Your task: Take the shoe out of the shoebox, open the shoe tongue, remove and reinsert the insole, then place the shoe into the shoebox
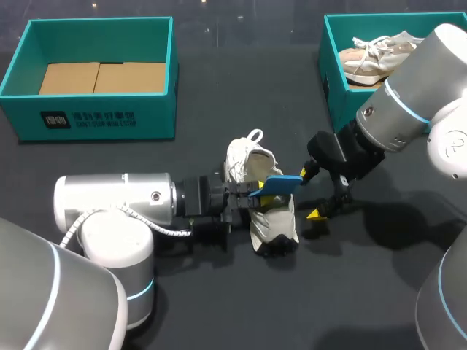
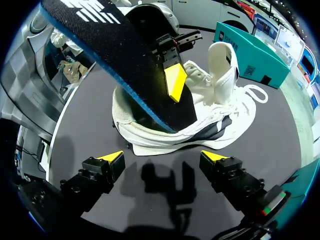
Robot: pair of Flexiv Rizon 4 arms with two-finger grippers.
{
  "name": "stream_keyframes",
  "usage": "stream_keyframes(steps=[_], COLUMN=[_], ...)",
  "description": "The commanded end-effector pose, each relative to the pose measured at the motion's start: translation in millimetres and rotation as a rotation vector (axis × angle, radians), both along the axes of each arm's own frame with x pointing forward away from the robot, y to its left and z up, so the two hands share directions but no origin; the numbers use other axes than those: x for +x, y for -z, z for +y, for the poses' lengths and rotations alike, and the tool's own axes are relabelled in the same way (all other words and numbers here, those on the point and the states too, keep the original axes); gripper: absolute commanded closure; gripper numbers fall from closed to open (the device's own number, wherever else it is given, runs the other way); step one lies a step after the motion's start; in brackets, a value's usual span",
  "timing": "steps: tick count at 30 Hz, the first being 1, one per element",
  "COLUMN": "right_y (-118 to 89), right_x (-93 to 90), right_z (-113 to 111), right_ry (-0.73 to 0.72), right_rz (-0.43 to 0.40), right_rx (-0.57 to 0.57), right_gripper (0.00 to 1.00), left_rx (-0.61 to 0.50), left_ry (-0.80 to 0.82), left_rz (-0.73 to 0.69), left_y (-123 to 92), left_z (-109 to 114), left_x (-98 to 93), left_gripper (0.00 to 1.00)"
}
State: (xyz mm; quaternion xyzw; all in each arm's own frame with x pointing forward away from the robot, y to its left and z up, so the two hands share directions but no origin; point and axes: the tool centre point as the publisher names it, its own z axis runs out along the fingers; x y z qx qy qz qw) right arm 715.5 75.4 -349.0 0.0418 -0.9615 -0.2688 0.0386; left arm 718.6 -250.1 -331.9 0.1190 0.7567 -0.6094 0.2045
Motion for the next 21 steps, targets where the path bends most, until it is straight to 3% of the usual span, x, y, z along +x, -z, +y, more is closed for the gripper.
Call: stream_keyframes(steps=[1, 9, 12, 21], right_y=[0.6, 0.6, 0.6, 0.6], right_x=[0.1, 0.1, 0.1, 0.1], right_z=[0.7, 0.7, 0.7, 0.7], right_ry=[0.000, 0.000, 0.000, 0.000], right_rz=[0.000, 0.000, 0.000, 0.000], right_rx=[-0.002, -0.002, -0.002, -0.002], right_gripper=[0.00, 0.00, 0.00, 0.00], left_rx=[0.008, -0.003, -0.019, -0.041], left_ry=[-0.011, -0.004, -0.001, 0.010], left_rz=[0.002, 0.014, 0.018, 0.007], left_y=[5.4, 0.1, -3.8, -13.7], left_z=[-2.6, -3.6, -4.2, -4.9], left_x=[2.3, -2.4, -4.9, -12.6], left_gripper=[1.00, 1.00, 0.89, 0.76])
